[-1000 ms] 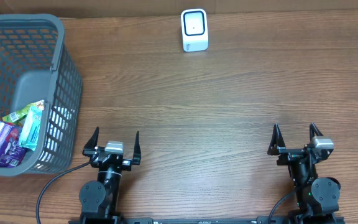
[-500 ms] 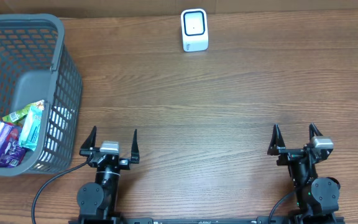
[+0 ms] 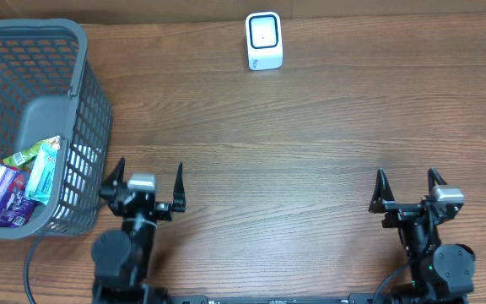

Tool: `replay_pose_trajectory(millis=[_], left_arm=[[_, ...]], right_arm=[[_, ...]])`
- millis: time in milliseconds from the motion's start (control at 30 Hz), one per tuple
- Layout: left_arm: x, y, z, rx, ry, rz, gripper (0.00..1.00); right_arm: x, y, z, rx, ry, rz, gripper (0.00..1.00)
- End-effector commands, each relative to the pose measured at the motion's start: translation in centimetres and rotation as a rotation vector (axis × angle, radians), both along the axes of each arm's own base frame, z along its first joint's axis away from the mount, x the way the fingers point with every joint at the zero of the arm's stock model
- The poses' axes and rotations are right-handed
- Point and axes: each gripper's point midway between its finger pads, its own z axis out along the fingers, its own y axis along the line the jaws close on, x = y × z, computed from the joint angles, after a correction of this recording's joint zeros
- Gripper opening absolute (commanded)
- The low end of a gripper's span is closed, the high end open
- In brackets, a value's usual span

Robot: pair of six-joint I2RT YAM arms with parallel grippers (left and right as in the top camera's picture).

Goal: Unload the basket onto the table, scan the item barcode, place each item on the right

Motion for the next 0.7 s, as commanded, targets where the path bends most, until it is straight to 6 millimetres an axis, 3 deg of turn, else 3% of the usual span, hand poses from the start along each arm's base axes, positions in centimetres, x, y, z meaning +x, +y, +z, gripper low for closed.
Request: replay_pose_trajectory(millis=[0, 333, 667], left_arm=[[1.1, -0.7, 3.6, -0.015, 0.012, -0.037, 1.00], [5.1, -2.9, 10.4, -0.049, 0.208, -0.150, 1.00], [7.1, -4.3, 16.0, -0.074, 0.365, -0.222, 0.99]], right_arm=[[-1.2, -0.2, 3.7, -0.040, -0.062, -0.005, 1.00], [-2.9, 1.1, 9.6, -0.027, -0.105, 0.087, 1.00], [-0.6, 4.1, 13.5, -0.026, 0.188, 0.241, 1.00]])
